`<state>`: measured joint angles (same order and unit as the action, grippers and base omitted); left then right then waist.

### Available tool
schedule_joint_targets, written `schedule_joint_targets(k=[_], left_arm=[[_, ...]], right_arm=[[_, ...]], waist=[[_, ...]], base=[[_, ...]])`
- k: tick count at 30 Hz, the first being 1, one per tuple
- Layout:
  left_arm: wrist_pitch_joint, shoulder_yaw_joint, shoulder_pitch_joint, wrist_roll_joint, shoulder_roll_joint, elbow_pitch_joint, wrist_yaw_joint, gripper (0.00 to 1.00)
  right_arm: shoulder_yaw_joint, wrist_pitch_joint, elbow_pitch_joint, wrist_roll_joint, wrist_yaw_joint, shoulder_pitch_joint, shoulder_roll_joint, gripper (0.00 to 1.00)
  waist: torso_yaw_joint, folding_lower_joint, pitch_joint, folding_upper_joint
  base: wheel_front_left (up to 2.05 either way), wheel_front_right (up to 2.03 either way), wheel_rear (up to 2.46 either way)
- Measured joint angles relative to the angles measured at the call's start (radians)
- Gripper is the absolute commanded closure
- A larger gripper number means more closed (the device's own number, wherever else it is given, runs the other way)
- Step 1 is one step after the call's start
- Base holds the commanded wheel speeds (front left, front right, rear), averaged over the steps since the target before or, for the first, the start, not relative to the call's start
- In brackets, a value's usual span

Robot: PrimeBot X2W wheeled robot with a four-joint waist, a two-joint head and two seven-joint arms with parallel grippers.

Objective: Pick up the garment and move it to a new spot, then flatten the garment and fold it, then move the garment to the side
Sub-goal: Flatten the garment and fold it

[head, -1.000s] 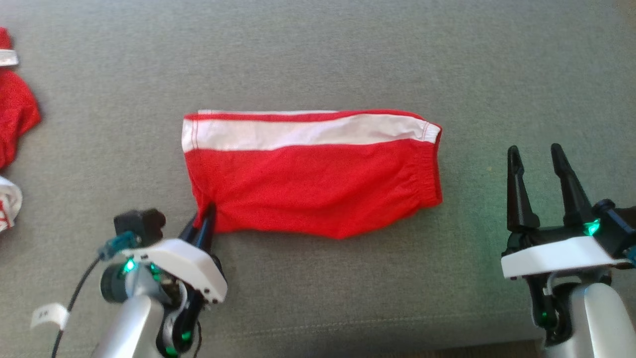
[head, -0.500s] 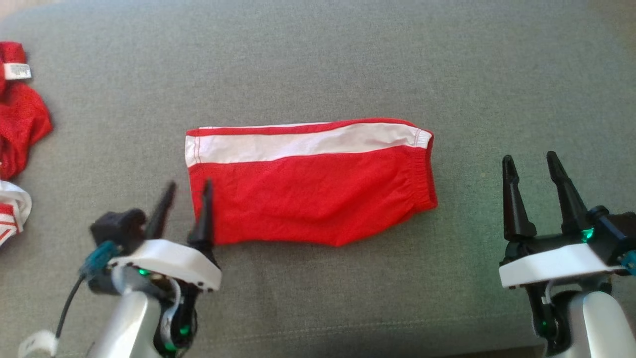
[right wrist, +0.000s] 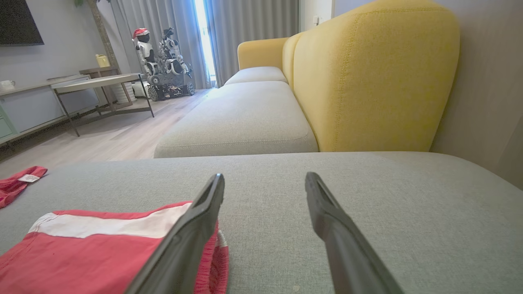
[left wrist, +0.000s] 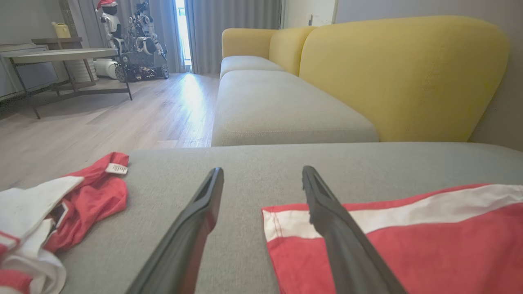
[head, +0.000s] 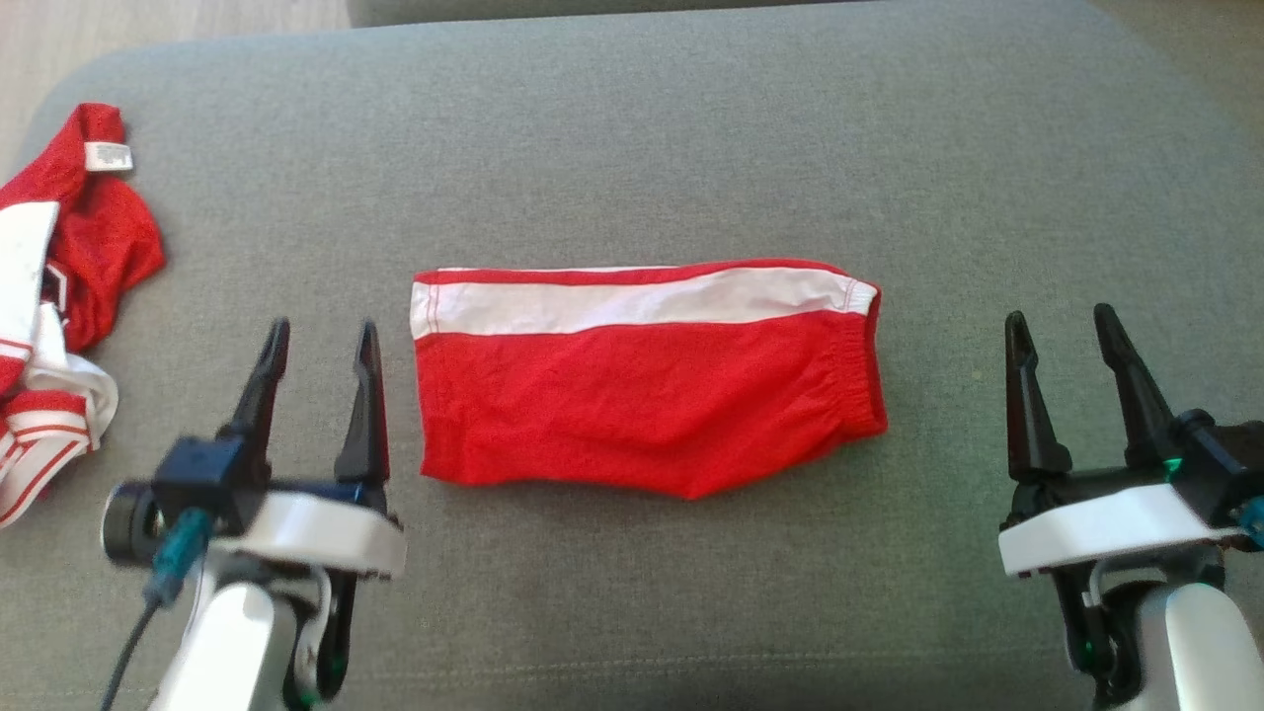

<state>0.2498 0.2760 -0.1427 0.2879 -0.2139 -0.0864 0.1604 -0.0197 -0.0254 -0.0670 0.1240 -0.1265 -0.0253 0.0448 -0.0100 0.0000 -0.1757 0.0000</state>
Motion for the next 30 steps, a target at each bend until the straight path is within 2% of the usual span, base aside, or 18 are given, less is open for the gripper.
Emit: schedule_joint_targets(k=[6,23,30], left_arm=[[0.000,0.003,0.068,-0.012,-0.015,-0.002,-0.003,0.00],[0.000,0.022,0.063,0.014,-0.007,-0.015,-0.024,0.00],[0.000,0.036,0.017,0.016,0.001,-0.035,-0.039,0.00]], right_arm=[[0.000,0.008,0.004,-0.002,0.000,0.023,0.000,0.00],[-0.013,0.024,0.001,-0.011,0.000,0.039,0.000,0.00],[0.109,0.090,0.040,-0.014,0.000,-0.008,0.014,0.00]], waist=[[0.010,0.0000,0.017,0.0000],[0.025,0.0000,0.015,0.0000],[0.068,0.0000,-0.020,0.0000]], base=[[0.00,0.00,0.00],[0.00,0.00,0.00],[0.00,0.00,0.00]])
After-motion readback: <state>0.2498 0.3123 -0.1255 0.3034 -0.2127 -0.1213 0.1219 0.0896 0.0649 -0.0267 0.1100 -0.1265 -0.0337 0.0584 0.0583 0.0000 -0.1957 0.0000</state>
